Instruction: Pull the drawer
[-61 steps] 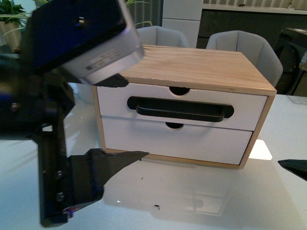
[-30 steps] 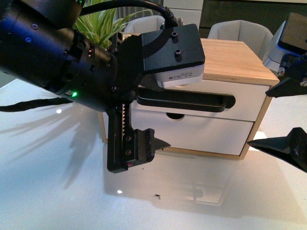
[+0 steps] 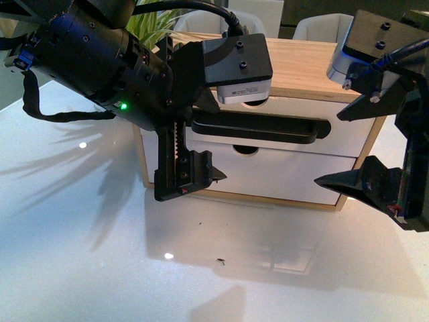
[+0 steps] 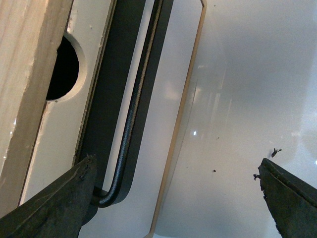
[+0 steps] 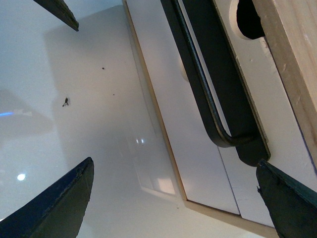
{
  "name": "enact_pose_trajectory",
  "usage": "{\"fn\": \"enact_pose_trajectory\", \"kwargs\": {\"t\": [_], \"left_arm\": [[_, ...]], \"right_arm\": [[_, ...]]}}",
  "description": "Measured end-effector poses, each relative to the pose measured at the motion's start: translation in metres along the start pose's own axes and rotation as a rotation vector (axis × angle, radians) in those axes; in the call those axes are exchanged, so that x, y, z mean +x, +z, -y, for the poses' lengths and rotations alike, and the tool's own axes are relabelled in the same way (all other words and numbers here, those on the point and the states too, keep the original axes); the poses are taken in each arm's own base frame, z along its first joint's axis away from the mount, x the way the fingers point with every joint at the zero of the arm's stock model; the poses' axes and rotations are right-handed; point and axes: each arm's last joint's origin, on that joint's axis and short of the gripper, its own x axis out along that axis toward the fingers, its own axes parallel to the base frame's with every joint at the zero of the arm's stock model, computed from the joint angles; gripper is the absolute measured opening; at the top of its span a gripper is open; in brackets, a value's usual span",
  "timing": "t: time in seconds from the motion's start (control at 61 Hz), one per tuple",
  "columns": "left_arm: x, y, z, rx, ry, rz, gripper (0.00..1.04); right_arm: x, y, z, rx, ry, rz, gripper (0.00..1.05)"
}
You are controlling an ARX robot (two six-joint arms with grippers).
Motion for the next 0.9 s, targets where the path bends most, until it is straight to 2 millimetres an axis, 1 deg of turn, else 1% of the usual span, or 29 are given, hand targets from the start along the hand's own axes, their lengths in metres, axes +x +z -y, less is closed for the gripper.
{"fn": "enact_pose_trajectory", "kwargs": {"t": [0.23, 0.426, 0.902], "left_arm": [[0.007, -0.011, -0.009, -0.008, 0.005, -0.028, 0.97], [0.010, -0.017, -0.012, 0.010, -0.001, -0.053, 0.97], [0.017, -0.019, -0.013, 0.050, -0.013, -0.067, 0.97]], "right_arm": [[0.005, 0.004, 0.009, -0.014, 0.008, 0.011, 0.96], [0.009, 0.007, 0.014, -0.017, 0.016, 0.021, 0.96], [0.022, 0.007, 0.010, -0.018, 0.060, 0.030, 0.96]]}}
